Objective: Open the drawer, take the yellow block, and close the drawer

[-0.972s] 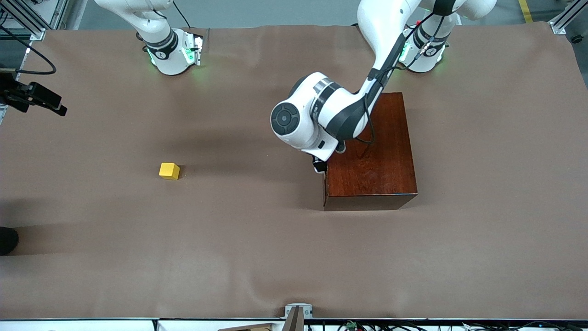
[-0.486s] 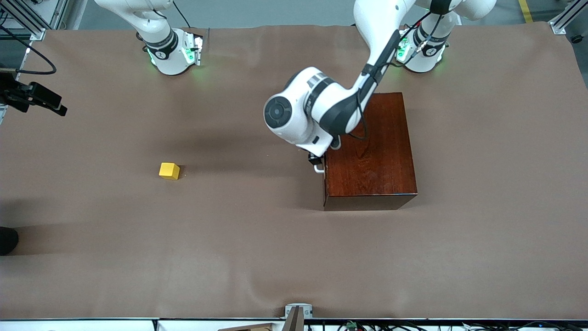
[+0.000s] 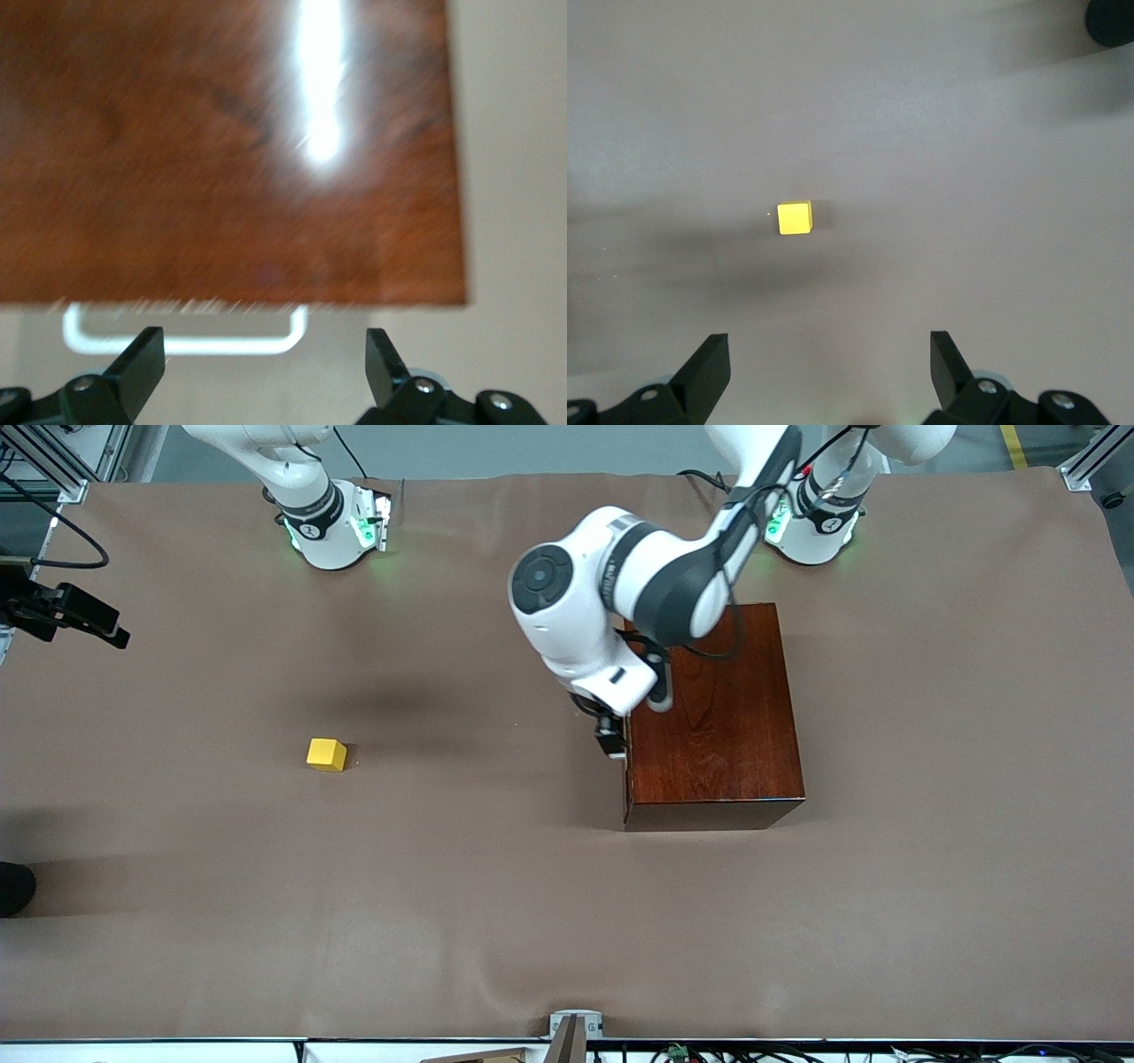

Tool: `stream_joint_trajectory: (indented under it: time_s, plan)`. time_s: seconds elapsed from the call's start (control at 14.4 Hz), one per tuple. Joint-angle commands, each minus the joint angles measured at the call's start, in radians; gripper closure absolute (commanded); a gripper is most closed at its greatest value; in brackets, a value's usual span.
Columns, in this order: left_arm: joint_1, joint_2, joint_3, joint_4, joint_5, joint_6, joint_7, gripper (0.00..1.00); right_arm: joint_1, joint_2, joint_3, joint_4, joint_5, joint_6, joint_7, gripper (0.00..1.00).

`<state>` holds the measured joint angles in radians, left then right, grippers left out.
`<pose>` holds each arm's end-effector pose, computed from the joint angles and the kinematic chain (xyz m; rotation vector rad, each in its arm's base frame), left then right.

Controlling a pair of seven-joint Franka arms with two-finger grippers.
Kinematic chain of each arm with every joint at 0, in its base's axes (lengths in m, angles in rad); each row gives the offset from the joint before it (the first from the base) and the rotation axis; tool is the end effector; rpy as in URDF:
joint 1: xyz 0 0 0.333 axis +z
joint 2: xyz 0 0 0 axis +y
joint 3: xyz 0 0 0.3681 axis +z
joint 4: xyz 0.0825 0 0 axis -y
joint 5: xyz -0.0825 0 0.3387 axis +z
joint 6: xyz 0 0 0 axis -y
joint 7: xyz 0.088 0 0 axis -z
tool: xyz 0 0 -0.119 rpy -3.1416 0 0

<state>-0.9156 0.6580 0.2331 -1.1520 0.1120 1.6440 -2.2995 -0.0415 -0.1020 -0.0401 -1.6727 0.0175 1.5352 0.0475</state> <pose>0.5223 -0.4732 0.4524 -2.0950 -2.0801 -0.3618 0.4655 -0.0372 0.6681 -3.1125 0.2003 0.0549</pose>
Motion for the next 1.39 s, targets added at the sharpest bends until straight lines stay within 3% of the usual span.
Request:
stream_joint_trajectory:
  time_s: [0.0, 0.21, 0.62, 1.11, 1.32]
  plan:
    - [0.039, -0.023, 0.025, -0.011, 0.028, 0.032, 0.125, 0.0, 0.002, -0.004, 0.002, 0.011, -0.004, -0.015, 0.015, 0.0]
    - [0.165, -0.06, 0.022, -0.024, 0.014, 0.077, 0.225, 0.0, 0.003, -0.004, 0.002, 0.011, -0.002, -0.015, 0.017, 0.0]
    - [0.406, -0.156, 0.017, -0.057, -0.064, 0.092, 0.622, 0.0, 0.002, -0.004, 0.002, 0.011, -0.002, -0.015, 0.017, 0.0]
    - [0.636, -0.366, 0.017, -0.25, -0.143, 0.091, 1.099, 0.0, 0.002, -0.002, 0.0, 0.011, -0.002, -0.015, 0.015, 0.0]
    - [0.69, -0.446, 0.017, -0.323, -0.144, 0.085, 1.306, 0.0, 0.003, -0.002, 0.0, 0.011, -0.002, -0.015, 0.015, 0.0]
